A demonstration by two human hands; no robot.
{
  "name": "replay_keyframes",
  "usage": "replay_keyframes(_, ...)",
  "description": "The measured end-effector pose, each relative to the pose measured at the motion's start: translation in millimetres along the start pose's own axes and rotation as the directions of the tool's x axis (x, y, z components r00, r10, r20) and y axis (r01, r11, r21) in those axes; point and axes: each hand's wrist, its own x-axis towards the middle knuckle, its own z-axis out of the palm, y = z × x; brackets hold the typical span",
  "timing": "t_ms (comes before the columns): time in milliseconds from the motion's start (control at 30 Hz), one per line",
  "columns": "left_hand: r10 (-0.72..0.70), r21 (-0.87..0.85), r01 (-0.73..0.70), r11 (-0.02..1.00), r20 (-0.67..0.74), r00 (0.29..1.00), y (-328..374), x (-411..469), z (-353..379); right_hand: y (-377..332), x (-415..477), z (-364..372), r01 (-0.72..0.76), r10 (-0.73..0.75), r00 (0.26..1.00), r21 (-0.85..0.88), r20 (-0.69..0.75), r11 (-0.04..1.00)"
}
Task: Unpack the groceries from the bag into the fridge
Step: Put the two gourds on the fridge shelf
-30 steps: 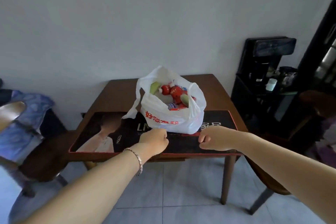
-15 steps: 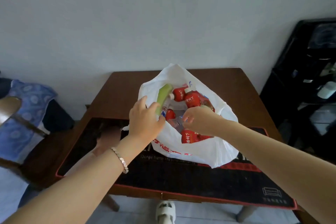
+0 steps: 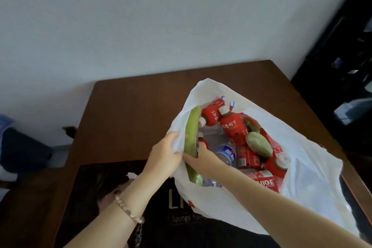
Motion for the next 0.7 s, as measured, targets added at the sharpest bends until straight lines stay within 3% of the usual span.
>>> replay_keyframes(33, 0.011, -0.021, -0.011, 1.0, -0.016, 1.0, -5.0, -0.6, -4.5, -1.0, 4.9, 5.9, -0.054, 0.052, 0.997, 0.025, 0.059, 0.998)
replay_keyframes(200, 0.029, -0.02, -0.032, 0.999, -0.12, 0.992, -10.2, 4.2, -28.9, -5.1, 14.5, 9.5, -0.181, 0.177, 0.984, 0.157, 0.037, 0.971)
replay_keyframes(400, 0.049, 0.057, -0.041, 0.998, -0.141, 0.989, -12.1, 2.1, -28.1, 0.4, -9.6, -32.4, -0.221, 0.191, 0.974, 0.329, 0.123, 0.918)
replay_keyframes(500, 0.071, 0.067, -0.063, 0.996, -0.122, 0.99, -5.4, -7.1, -22.4, 15.0, -45.4, -67.5, -0.138, 0.118, 0.988, 0.236, 0.098, 0.962)
replay_keyframes(600, 0.14, 0.093, -0.129, 0.987, -0.116, 0.983, 9.1, -18.5, -8.1, 34.2, -95.2, -93.3, -0.03, 0.03, 0.999, 0.012, -0.027, 0.999)
replay_keyframes(700, 0.168, 0.207, -0.139, 0.968, -0.13, 0.977, 29.0, -31.6, 7.0, 63.7, -141.1, -117.7, 0.025, -0.034, 0.979, -0.045, -0.202, 0.999)
